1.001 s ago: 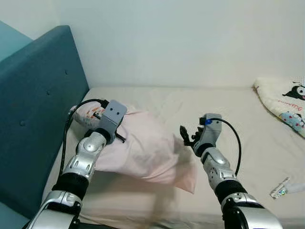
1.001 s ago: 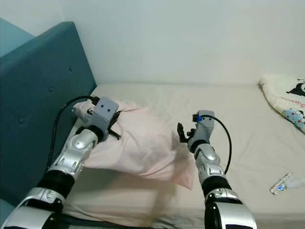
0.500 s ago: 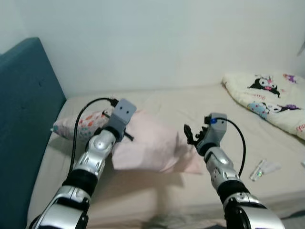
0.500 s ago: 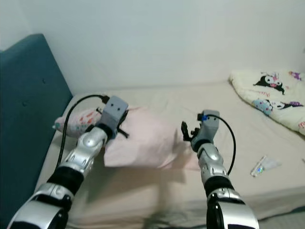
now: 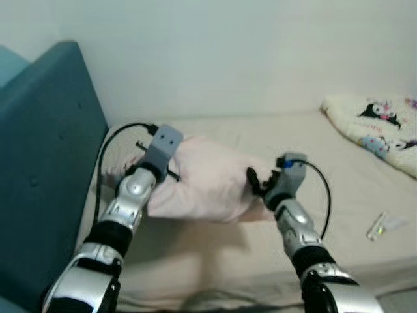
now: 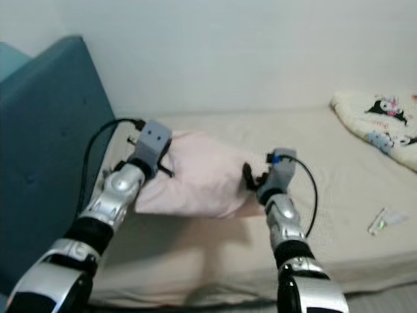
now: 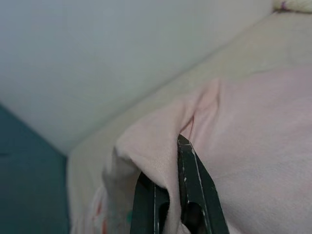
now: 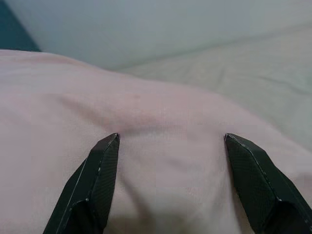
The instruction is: Clean up the room
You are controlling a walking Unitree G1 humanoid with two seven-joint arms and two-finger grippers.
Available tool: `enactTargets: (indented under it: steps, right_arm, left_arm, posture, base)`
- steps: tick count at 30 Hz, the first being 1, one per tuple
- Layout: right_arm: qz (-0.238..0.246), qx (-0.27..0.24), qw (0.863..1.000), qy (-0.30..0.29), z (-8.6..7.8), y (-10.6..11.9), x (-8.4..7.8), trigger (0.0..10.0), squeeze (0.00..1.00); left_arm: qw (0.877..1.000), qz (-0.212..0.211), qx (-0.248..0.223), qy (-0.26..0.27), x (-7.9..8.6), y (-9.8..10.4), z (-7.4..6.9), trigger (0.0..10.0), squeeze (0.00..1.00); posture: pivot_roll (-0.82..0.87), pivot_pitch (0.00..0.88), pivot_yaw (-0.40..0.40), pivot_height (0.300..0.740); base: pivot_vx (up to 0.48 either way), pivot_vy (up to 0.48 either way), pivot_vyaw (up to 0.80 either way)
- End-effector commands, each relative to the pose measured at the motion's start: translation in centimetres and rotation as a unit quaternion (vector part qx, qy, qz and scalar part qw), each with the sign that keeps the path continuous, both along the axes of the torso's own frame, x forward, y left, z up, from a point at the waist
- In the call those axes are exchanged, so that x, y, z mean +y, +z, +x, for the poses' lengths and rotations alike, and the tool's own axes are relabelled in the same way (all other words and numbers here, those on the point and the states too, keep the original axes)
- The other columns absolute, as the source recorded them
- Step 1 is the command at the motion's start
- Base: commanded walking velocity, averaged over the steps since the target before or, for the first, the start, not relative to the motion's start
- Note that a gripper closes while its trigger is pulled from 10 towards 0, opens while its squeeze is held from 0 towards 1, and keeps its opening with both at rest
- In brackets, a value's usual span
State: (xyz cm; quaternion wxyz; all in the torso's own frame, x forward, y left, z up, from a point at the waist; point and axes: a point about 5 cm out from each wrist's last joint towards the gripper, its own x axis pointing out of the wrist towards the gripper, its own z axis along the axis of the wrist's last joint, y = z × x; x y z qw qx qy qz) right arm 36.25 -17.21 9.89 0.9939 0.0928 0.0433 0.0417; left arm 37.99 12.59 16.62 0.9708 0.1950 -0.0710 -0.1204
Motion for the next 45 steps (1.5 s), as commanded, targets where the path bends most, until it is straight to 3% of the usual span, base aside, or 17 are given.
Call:
enactTargets:
  steps: [1,11,19,26,37,45]
  right_arm:
    - [0.005,0.0,1.0,-0.007,-0.2,-0.2,-0.3,10.0,0.0]
    - [0.007,-0.002,1.0,-0.007,-0.2,-0.1,-0.1,10.0,0.0]
    - [0.008,-0.003,1.0,-0.006,-0.3,-0.2,0.0,10.0,0.0]
    - [0.007,-0.003,1.0,-0.002,-0.2,-0.2,0.1,10.0,0.0]
    - [0.002,-0.006,1.0,0.002,-0.1,0.1,0.2,10.0,0.0]
    - [0.001,-0.008,1.0,-0.001,-0.1,0.1,0.1,10.0,0.0]
  left_arm:
    - [0.999,-0.01,-0.038,0.007,0.0,1.6,0.3,10.0,0.0]
    - [0.999,-0.04,-0.002,0.01,-0.7,0.4,0.2,10.0,0.0]
    - [0.999,-0.031,0.014,-0.017,-2.4,-0.8,-0.5,10.0,0.0]
    - [0.995,-0.099,0.005,-0.014,-2.7,-0.3,-0.6,10.0,0.0]
    - [0.994,-0.104,0.016,-0.025,-2.7,-0.6,-0.8,10.0,0.0]
    - [0.991,-0.097,-0.015,-0.086,-4.1,0.9,-1.1,10.0,0.0]
  posture:
    - [-0.18,0.0,0.026,0.74]
    - [-0.18,0.0,0.028,0.74]
    - [-0.18,0.0,0.029,0.74]
    - [-0.18,0.0,0.022,0.74]
    - [-0.18,0.0,0.02,0.74]
    - [-0.18,0.0,0.024,0.74]
  base:
    - [0.0,0.364,0.0]
    - [0.0,0.158,0.0]
    - [0.0,-0.425,0.0]
    - [0.0,0.0,0.0]
    - [0.166,0.0,0.0]
    - [0.33,0.0,0.0]
